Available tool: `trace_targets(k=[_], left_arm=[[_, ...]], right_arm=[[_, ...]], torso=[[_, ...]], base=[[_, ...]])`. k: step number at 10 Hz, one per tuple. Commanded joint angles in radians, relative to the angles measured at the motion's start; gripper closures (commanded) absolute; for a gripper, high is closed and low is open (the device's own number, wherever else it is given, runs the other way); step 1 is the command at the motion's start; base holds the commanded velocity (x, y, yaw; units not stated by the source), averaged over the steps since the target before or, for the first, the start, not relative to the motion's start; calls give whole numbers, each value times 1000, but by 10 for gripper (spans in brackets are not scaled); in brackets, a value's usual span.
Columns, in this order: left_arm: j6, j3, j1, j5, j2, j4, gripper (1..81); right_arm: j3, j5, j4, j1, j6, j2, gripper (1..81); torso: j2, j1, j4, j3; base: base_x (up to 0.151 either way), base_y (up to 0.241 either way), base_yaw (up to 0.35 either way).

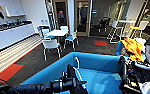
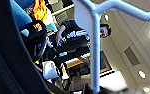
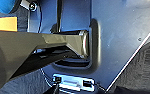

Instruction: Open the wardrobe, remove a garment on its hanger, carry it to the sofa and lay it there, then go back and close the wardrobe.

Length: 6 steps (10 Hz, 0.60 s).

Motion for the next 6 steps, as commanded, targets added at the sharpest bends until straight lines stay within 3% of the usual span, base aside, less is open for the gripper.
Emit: trace_targets(k=[1,2,3,6], left_arm=[[12,6,-144,-38,15,21,811],[9,-17,-169,-44,41,20,811],[3,-31,-207,-37,67,12,811],[-42,-144,-347,-35,163,-18,811]], right_arm=[[13,-59,-11,18,-3,0,10],[11,-57,-11,18,-3,0,10],[11,-57,-9,18,-3,0,10],[14,-57,-9,21,-3,1,10]], torso=[[0,0,0,-90],[0,0,0,-29],[0,1,0,-58],[1,1,0,-76]], base=[[0,0,0],[0,0,0],[0,0,0],[0,0,0]])
